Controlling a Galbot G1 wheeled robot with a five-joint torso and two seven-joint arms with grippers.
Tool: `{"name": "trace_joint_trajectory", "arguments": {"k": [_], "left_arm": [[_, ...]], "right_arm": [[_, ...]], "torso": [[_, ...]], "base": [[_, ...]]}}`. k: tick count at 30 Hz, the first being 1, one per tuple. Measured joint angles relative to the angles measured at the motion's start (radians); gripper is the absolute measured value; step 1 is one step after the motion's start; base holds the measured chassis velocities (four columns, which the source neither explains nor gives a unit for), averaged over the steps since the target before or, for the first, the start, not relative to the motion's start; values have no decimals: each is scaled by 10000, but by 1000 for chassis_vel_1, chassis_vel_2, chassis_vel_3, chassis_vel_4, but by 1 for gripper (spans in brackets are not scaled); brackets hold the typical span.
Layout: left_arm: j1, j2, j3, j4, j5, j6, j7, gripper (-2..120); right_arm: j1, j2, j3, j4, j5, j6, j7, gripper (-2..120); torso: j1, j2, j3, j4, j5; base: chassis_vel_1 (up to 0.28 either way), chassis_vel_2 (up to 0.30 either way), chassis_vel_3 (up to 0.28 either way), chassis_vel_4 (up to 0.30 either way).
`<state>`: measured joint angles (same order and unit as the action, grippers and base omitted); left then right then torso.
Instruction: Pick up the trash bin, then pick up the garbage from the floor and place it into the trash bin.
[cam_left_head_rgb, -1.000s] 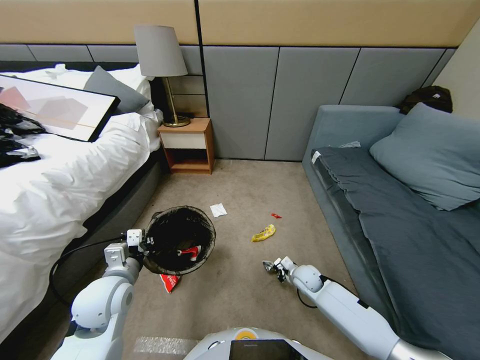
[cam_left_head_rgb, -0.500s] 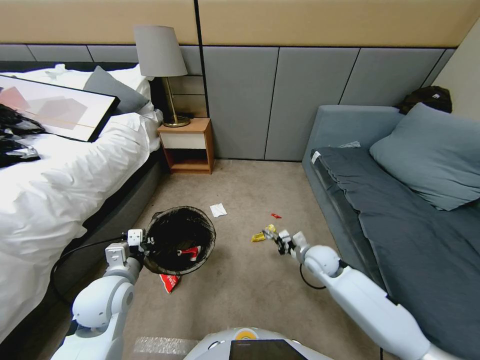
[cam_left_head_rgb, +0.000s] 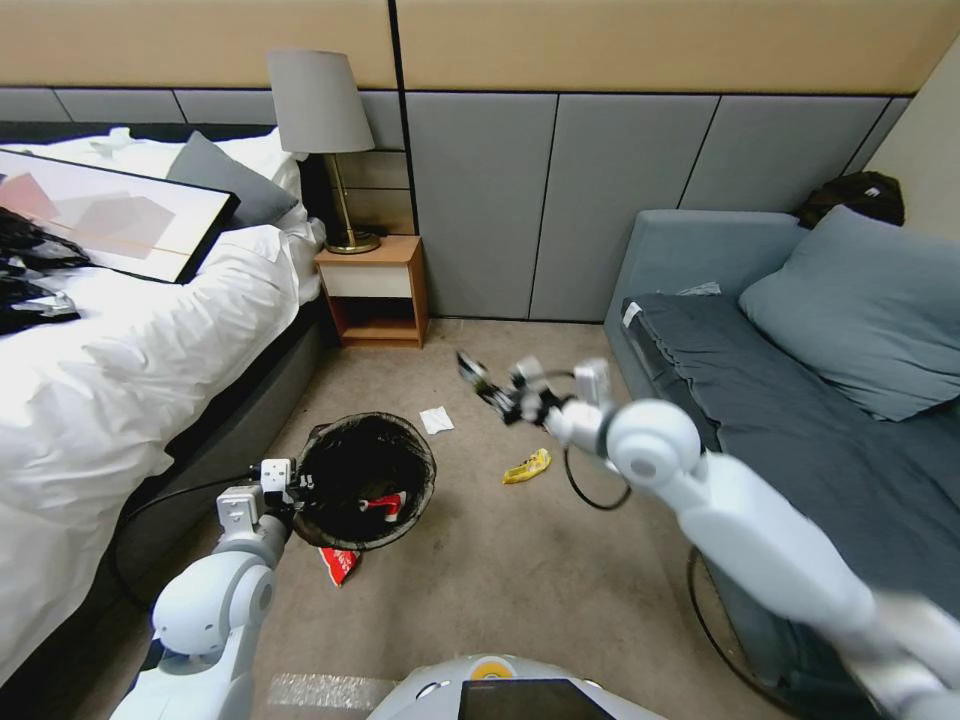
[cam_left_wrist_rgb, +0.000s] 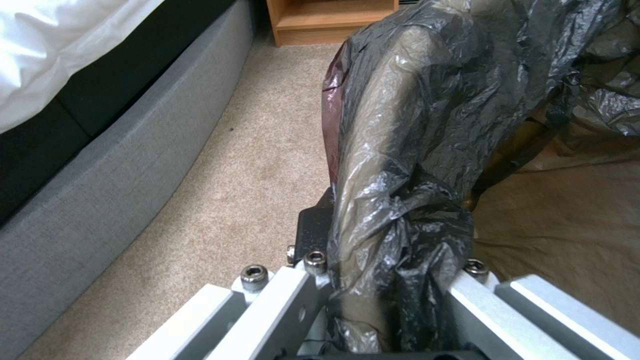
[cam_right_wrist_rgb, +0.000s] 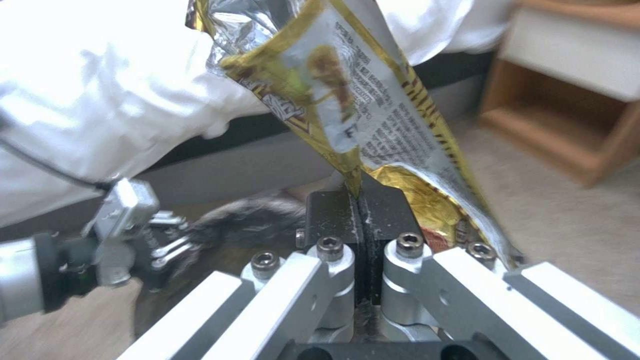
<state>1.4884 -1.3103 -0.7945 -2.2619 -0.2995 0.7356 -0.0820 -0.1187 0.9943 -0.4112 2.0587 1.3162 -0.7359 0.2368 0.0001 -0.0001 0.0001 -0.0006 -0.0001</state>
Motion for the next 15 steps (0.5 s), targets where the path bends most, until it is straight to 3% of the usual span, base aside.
{"name": "trace_joint_trajectory", "arguments": {"k": [2, 4, 6, 8, 15], "left_arm": [[-14, -21, -4, 24, 2, 0, 4, 0], [-23, -62, -8, 101, 35, 0, 28, 0], [-22, -65, -7, 107, 40, 0, 29, 0], [-33, -115, -14, 183, 116, 0, 32, 0], [-42, -169, -25, 220, 135, 0, 41, 0]], "right_arm": [[209, 244, -245, -170, 21, -1, 53, 0], [693, 1319, -1000, -657, 130, 0, 241, 0], [725, 1409, -1060, -696, 141, 0, 255, 0], [1137, 2616, -1916, -1303, 236, 4, 496, 0], [1308, 3584, -2649, -2032, 325, 6, 914, 0]], "torso": [[0, 0, 0, -3, 1], [0, 0, 0, 3, -1], [1, 0, 1, 4, -1], [0, 0, 0, 15, -6], [0, 0, -1, 5, -4]], "base": [[0, 0, 0, 0], [0, 0, 0, 0], [0, 0, 0, 0], [0, 0, 0, 0], [0, 0, 0, 0]]}}
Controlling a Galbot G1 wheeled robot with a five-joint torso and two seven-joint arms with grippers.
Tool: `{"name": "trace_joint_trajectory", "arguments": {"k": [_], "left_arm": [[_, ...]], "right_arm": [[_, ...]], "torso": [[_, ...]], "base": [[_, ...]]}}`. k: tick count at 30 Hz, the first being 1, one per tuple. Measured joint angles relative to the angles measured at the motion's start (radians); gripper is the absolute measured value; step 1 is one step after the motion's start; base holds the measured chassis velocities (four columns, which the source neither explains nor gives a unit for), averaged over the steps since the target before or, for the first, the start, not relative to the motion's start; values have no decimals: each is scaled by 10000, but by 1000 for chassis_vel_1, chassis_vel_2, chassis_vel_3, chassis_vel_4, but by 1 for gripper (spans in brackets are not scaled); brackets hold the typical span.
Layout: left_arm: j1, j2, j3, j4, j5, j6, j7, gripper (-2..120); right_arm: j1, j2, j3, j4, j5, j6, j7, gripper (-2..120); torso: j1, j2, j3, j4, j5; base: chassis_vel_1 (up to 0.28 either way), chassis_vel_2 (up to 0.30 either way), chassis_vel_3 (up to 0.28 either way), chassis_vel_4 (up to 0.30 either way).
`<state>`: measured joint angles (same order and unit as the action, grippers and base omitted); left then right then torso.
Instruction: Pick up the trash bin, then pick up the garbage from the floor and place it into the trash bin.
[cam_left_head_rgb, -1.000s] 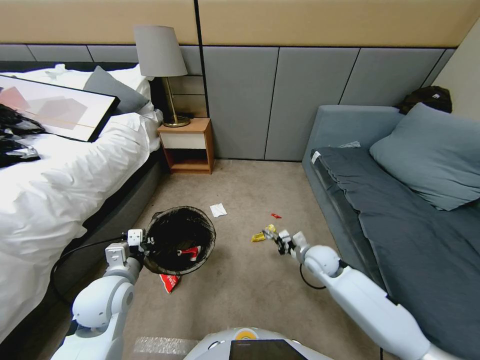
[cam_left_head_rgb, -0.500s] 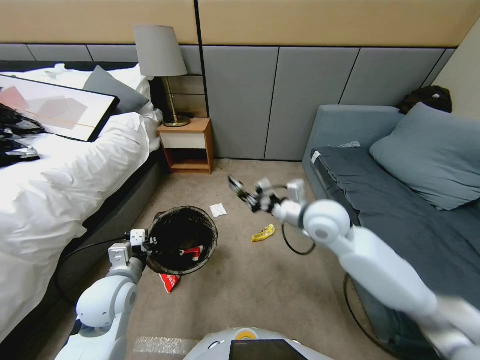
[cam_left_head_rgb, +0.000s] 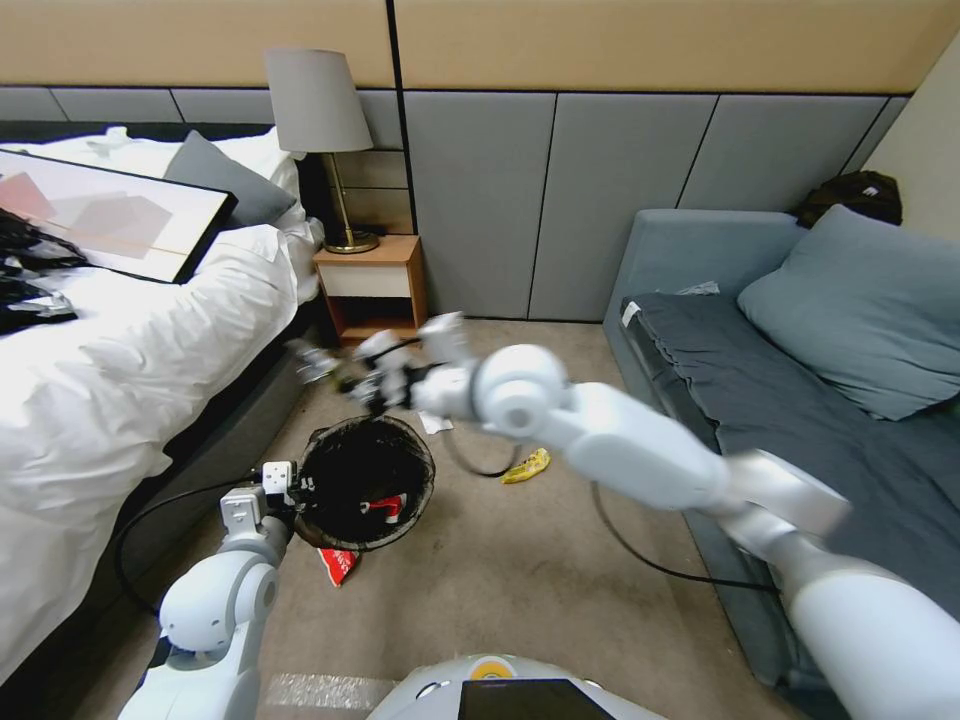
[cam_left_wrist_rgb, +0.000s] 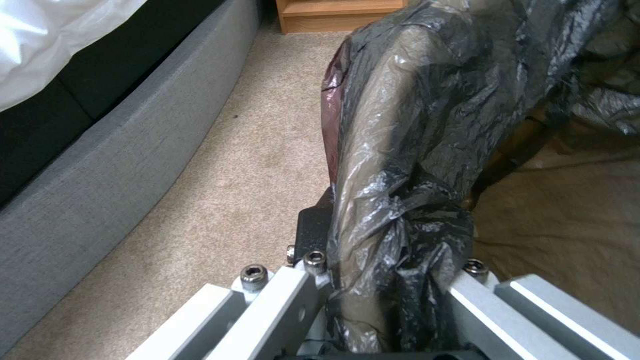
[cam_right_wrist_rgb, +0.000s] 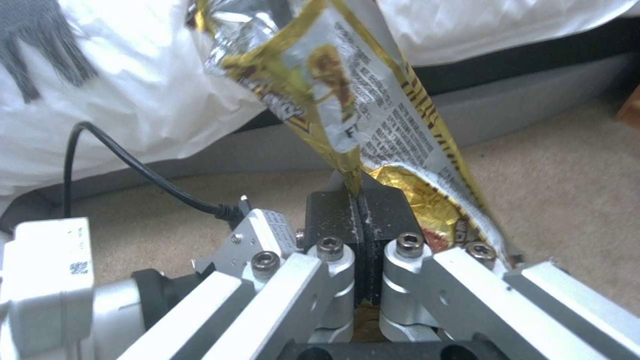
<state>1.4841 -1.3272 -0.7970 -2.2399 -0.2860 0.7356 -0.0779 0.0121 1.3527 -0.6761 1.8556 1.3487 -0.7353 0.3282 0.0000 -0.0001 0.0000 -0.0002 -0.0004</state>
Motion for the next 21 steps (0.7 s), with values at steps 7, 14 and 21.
{"name": "trace_joint_trajectory", "arguments": {"k": [7, 14, 21], "left_arm": [[-6, 51, -93, -15, -29, 0, 2, 0], [0, 81, -180, -50, -94, -2, 11, 0], [21, 81, -211, -38, -114, -2, 23, 0]], "right_arm": [[-363, 140, -578, -300, -152, 1, 168, 0], [-834, 166, -834, -635, -458, 1, 254, 0], [-953, 83, -949, -682, -645, 0, 253, 0]], "torso": [[0, 0, 0, 1, 1], [0, 0, 0, 1, 3], [0, 0, 0, 1, 5]], "base": [[0, 0, 0, 0], [0, 0, 0, 0], [0, 0, 0, 0]]}}
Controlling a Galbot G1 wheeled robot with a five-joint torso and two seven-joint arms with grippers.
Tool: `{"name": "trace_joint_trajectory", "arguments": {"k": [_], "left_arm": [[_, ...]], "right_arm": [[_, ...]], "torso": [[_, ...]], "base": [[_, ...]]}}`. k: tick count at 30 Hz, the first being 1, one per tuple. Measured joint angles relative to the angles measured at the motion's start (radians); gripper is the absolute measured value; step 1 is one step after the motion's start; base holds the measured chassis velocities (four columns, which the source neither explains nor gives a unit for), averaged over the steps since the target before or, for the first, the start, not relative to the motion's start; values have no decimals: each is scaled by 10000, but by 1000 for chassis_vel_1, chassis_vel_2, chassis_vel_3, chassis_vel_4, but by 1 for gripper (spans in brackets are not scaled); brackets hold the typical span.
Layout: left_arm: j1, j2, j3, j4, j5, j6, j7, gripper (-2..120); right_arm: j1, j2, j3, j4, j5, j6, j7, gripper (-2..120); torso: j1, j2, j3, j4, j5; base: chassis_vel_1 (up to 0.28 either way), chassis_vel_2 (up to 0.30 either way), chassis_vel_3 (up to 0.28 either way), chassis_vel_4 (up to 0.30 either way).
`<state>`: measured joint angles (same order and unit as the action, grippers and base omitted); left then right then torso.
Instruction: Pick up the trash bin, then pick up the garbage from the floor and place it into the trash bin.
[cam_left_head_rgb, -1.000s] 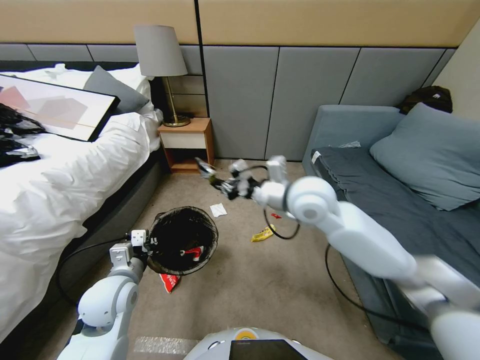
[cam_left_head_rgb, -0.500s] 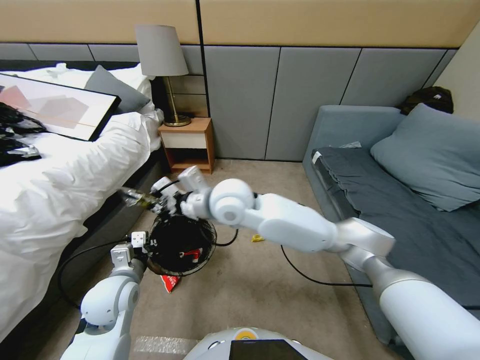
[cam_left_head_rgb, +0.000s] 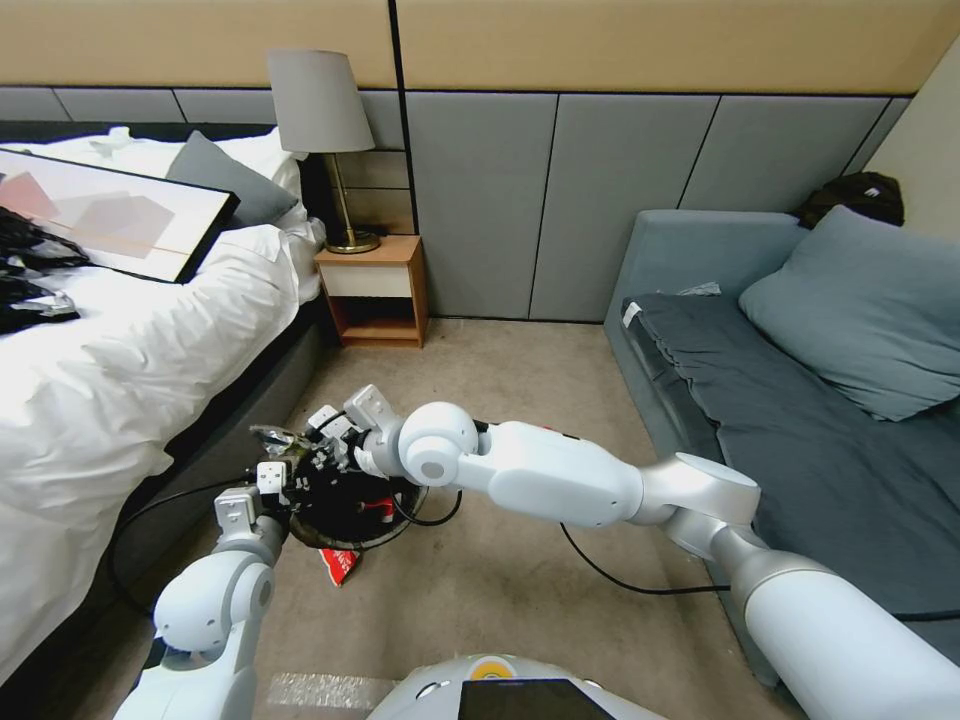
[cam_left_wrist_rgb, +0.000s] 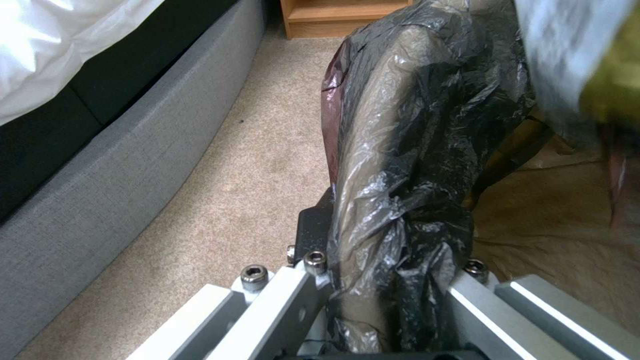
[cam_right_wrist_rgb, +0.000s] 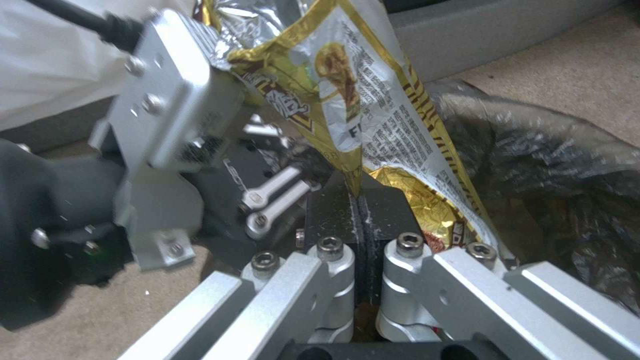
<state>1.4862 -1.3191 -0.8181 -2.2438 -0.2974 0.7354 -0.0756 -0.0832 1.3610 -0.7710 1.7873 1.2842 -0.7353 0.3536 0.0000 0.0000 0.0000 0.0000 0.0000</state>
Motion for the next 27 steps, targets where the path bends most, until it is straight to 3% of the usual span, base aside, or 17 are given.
{"name": "trace_joint_trajectory", "arguments": {"k": [14, 16, 18, 27], "left_arm": [[5, -45, 10, 91, 29, 0, 33, 0], [5, -45, 11, 94, 30, 0, 34, 0], [0, -40, -5, 109, 34, 0, 36, 0], [-13, -33, -19, 127, 35, 0, 47, 0]], "right_arm": [[-288, -374, -43, 128, -69, 0, 52, 0], [-298, -378, -35, 124, -66, 0, 52, 4], [-320, -402, 6, 122, -50, 0, 96, 18], [-346, -445, 36, 139, 8, 0, 252, 47]], "torso": [[0, 0, 0, -1, 0], [1, 0, 0, 0, 0], [0, 0, 0, 0, 0], [0, 0, 0, 0, 0]], "base": [[0, 0, 0, 0], [0, 0, 0, 0], [0, 0, 0, 0], [0, 0, 0, 0]]}}
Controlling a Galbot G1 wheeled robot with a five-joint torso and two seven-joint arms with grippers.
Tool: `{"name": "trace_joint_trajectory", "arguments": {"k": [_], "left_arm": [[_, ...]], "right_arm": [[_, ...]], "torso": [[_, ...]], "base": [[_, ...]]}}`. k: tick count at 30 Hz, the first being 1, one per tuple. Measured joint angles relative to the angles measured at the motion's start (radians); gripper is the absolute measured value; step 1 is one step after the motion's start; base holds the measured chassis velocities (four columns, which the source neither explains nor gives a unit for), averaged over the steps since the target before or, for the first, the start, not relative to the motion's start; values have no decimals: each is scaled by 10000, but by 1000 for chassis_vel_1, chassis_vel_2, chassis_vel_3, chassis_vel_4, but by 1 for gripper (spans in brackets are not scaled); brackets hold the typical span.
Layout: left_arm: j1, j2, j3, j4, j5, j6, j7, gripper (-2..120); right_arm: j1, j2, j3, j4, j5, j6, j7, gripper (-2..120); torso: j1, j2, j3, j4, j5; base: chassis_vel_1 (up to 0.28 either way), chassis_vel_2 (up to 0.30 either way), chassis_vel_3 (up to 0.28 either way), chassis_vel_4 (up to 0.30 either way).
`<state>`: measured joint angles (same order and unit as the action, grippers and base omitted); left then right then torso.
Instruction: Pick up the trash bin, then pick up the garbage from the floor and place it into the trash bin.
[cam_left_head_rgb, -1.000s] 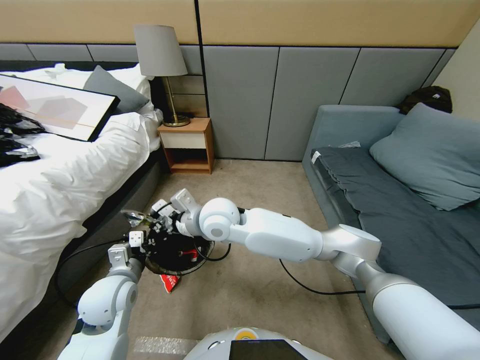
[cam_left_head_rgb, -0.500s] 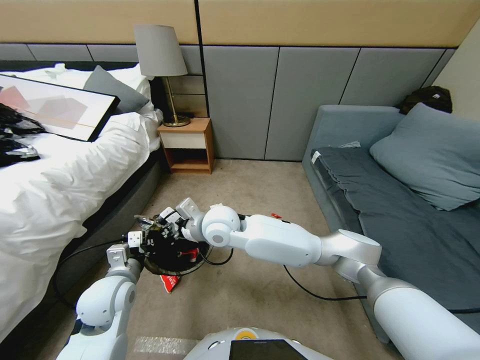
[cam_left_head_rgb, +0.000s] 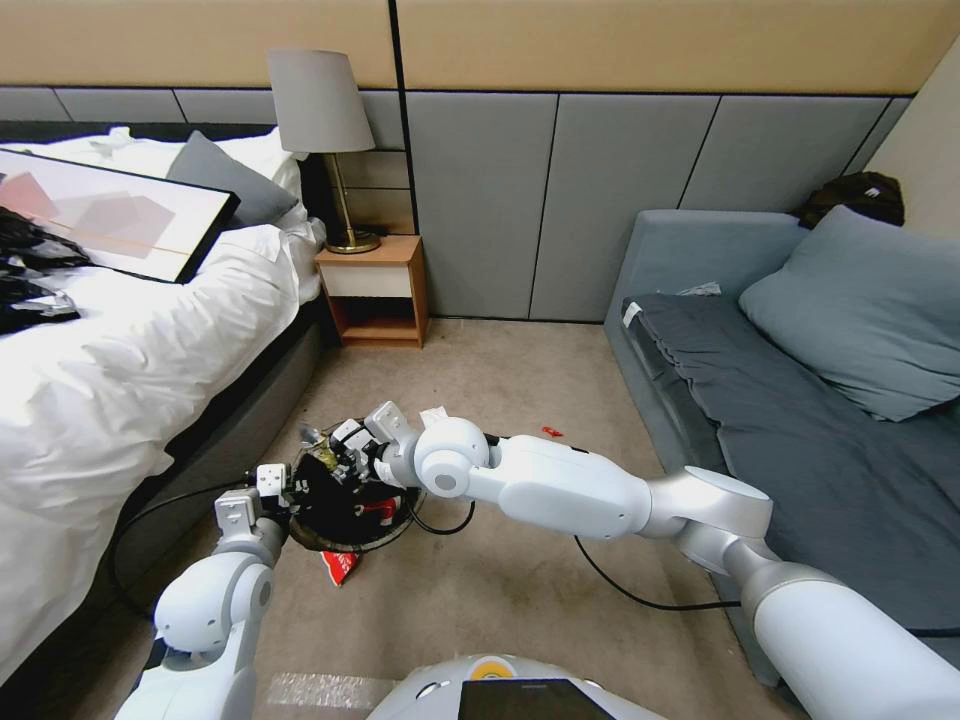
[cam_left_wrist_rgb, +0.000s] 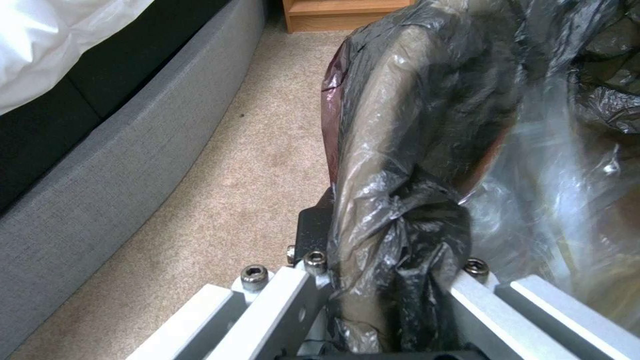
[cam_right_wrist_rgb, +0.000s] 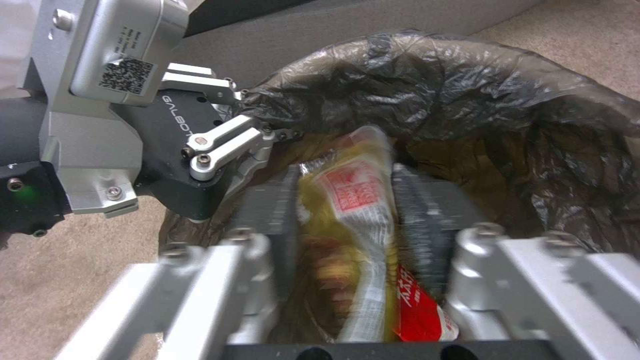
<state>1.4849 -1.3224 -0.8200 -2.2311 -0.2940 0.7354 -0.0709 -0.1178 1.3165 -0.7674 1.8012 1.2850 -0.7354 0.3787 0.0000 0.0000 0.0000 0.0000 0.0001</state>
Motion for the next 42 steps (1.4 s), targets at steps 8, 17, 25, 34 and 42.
{"name": "trace_joint_trajectory", "arguments": {"k": [8, 17, 25, 34, 42], "left_arm": [[-7, 20, -5, 0, 7, 0, 7, 0], [6, 46, -13, -68, 4, 0, 10, 0], [14, 166, -90, -244, -235, 0, -38, 0], [-48, 292, -66, -472, -405, 0, -59, 0], [-47, 236, 25, -449, -395, 0, -68, 0]], "right_arm": [[12, -44, 86, 68, 65, 0, 97, 78], [17, -202, 588, 288, 166, 554, 365, 100], [-177, -1725, 2818, 911, -237, 1838, 1244, 100], [-2294, -4267, 6255, 1066, -4285, 3810, 552, 100], [-7675, -4275, 11841, 1512, -7475, 4980, -409, 100]], "torso": [[0, 0, 0, 0, 0], [0, 0, 0, 1, -1], [0, 0, 0, -1, 0], [0, 1, -1, -3, 2], [0, 0, 0, -6, 18]], "base": [[0, 0, 0, 0], [0, 0, 0, 0], [0, 0, 0, 0], [0, 0, 0, 0], [0, 0, 0, 0]]}}
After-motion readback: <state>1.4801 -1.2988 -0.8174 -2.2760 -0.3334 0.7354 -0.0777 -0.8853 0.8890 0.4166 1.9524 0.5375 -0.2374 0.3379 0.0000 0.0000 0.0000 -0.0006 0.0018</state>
